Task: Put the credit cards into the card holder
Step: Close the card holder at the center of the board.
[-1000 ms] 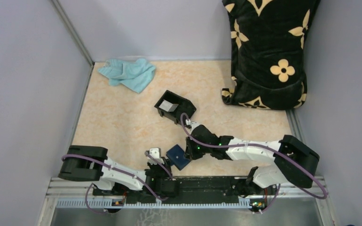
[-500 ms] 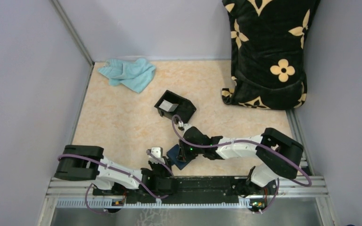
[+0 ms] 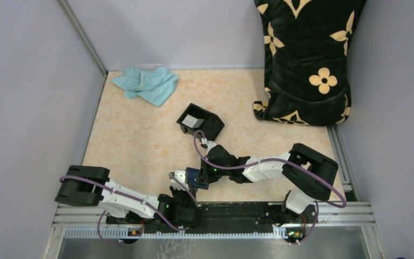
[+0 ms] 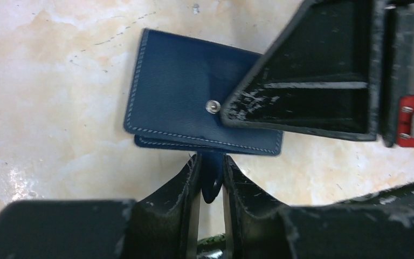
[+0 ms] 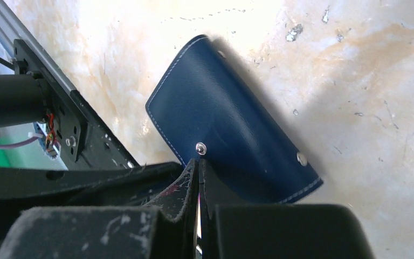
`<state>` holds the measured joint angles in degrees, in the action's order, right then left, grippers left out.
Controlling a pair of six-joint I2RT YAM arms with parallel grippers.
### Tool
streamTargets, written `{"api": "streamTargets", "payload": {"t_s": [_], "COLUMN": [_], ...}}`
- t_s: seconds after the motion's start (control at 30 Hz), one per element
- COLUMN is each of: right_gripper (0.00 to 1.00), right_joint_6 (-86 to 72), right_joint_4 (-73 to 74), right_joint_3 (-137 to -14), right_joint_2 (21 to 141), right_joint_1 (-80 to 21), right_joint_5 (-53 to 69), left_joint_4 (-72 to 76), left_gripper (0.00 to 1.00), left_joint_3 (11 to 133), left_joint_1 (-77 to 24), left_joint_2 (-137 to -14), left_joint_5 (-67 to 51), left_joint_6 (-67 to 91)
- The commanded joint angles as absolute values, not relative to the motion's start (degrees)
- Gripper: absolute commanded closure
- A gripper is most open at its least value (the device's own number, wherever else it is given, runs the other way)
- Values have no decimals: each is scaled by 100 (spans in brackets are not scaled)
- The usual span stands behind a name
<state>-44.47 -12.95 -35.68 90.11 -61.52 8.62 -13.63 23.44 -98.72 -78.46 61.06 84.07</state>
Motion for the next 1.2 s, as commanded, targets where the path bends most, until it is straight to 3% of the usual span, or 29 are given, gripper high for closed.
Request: {"api": "streamTargets", "payload": {"t_s": [0.0, 0.1, 0.27, 0.7, 1.17], "right_gripper": [100, 100, 100, 100, 100], "right_joint_6": [-4394, -4395, -4421, -4354, -3933], "right_joint_4": [-1052, -1072, -1158, -1025, -327], "right_joint_3": [-3492, -3457, -3379, -3320, -3642], "right_joint_2": [9318, 9349, 9381, 9291, 9248], "right_joint_1": [-6214, -6214, -6215, -6214, -6214], "right_joint_5": [615, 615, 665, 665, 427], "left_joint_4": [-1797, -2002, -2997, -7946, -8095], "left_gripper": [73, 70, 57, 48, 40], "left_joint_3": [2689, 2841, 3101, 4535, 4296], "left_joint_1": [-10009, -10064, -10107, -10108, -10118], "left_joint_2": [-7662, -7623, -7772, -10068, -8969], "left_joint_5": [6182, 6302, 6476, 6378, 7252], "left_joint_6": [8277, 8332, 9342, 14471, 14771]}}
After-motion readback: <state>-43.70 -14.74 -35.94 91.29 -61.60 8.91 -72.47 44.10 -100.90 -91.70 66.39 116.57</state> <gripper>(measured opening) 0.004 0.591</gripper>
